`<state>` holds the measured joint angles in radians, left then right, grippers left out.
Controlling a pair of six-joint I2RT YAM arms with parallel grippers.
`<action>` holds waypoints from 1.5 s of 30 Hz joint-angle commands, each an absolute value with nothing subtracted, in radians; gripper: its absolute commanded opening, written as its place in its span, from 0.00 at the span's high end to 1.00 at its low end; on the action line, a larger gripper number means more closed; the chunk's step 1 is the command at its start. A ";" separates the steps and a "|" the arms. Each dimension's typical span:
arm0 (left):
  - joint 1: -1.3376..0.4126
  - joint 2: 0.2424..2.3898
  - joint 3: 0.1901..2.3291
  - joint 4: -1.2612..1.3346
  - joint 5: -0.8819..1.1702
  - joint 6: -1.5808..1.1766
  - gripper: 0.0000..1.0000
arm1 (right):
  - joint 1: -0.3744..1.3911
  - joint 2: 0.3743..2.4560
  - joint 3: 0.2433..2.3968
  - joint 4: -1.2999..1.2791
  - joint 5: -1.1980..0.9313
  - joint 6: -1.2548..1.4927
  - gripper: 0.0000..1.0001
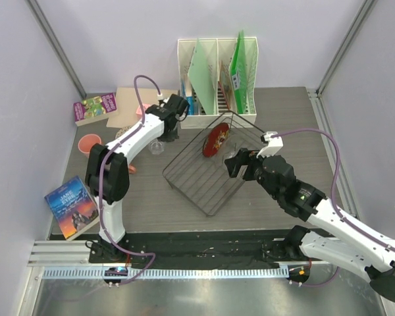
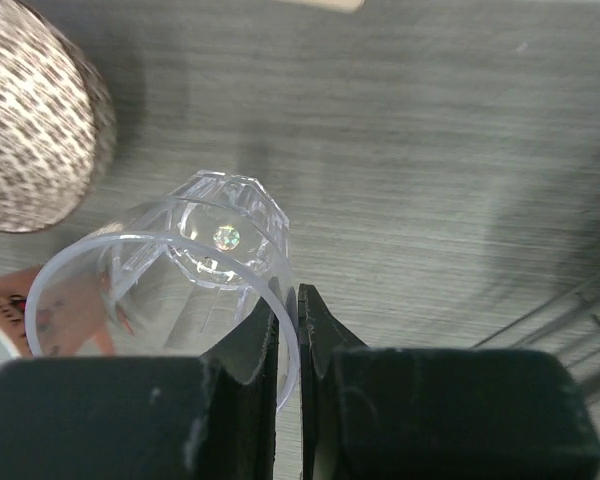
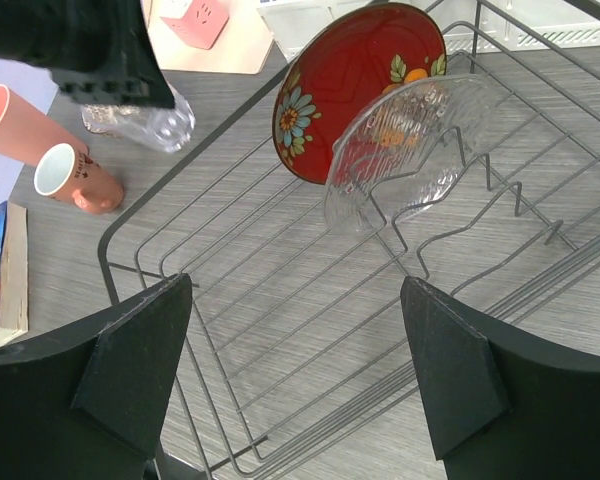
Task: Unload the mixed dishes from the dish rack
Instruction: Place the cup at the center of the board, then pick up the plate from the dish rack.
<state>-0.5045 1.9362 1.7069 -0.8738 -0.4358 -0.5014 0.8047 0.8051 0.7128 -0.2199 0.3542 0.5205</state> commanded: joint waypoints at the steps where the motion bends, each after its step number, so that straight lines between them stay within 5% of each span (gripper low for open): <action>1: -0.462 1.939 1.637 -0.802 -0.348 -0.541 1.00 | 0.802 0.801 0.715 -0.210 0.373 0.505 0.10; 9: -0.443 1.937 1.580 -0.775 -0.311 -0.537 0.98 | 0.802 0.828 0.716 -0.207 0.370 0.508 0.10; 12: -0.443 1.922 1.574 -0.775 -0.310 -0.534 0.77 | 0.804 0.834 0.716 -0.206 0.367 0.509 0.10; 13: -0.443 1.918 1.569 -0.775 -0.310 -0.534 0.61 | 0.804 0.836 0.716 -0.206 0.365 0.509 0.10; 16: -0.443 1.896 1.565 -0.775 -0.314 -0.531 0.37 | 0.804 0.841 0.716 -0.204 0.367 0.509 0.10; 19: -0.443 1.873 1.578 -0.787 -0.325 -0.520 0.26 | 0.804 0.842 0.718 -0.204 0.370 0.508 0.10; 28: -0.459 1.680 1.750 -0.901 -0.537 -0.500 0.18 | 0.804 0.842 0.736 -0.209 0.406 0.482 0.10; 35: -0.704 1.458 1.574 -0.588 -0.532 -0.277 0.17 | 0.804 0.850 0.745 -0.207 0.459 0.472 0.03; 45: -0.957 1.610 1.457 -0.332 -0.748 -0.016 0.24 | 0.804 0.761 0.750 -0.218 0.540 0.460 0.06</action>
